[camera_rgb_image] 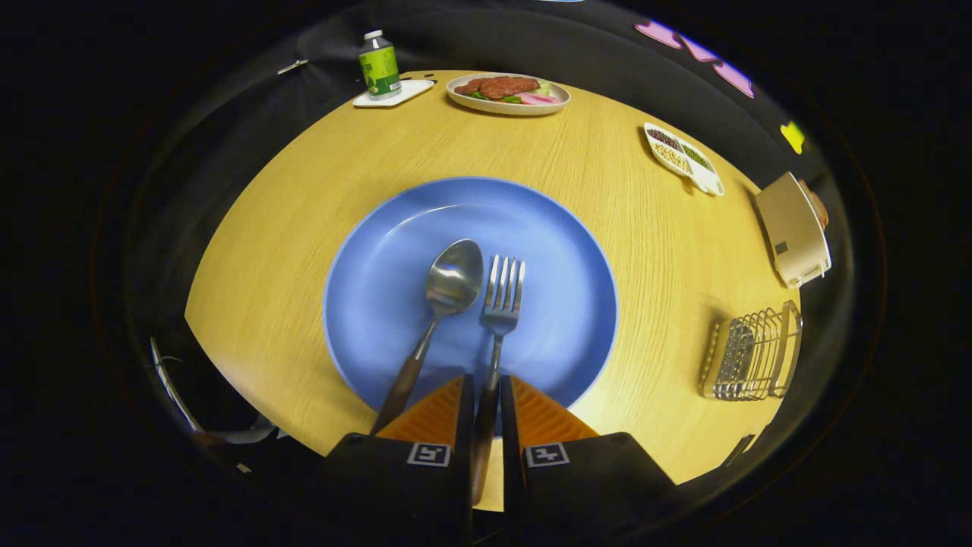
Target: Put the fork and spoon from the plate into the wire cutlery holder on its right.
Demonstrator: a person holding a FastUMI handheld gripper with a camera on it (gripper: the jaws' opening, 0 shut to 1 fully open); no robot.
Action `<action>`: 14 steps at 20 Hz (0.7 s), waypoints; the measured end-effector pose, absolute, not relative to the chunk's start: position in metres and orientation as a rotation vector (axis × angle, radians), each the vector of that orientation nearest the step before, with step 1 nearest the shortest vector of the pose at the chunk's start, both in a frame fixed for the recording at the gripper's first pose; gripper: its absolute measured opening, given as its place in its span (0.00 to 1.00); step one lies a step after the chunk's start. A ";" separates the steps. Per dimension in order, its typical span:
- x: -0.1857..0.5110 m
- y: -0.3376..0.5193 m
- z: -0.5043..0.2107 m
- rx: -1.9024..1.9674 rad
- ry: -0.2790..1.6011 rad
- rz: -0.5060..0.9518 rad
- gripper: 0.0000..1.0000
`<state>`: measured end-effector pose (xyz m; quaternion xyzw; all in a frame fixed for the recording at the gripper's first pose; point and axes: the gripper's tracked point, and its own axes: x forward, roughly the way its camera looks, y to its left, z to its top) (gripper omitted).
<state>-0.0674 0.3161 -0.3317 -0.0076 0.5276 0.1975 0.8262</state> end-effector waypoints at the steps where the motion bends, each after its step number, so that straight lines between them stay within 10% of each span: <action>1: -0.064 0.318 -0.333 -0.001 1.129 0.405 0.23; 14: -0.042 0.301 -0.309 0.131 1.085 0.405 0.10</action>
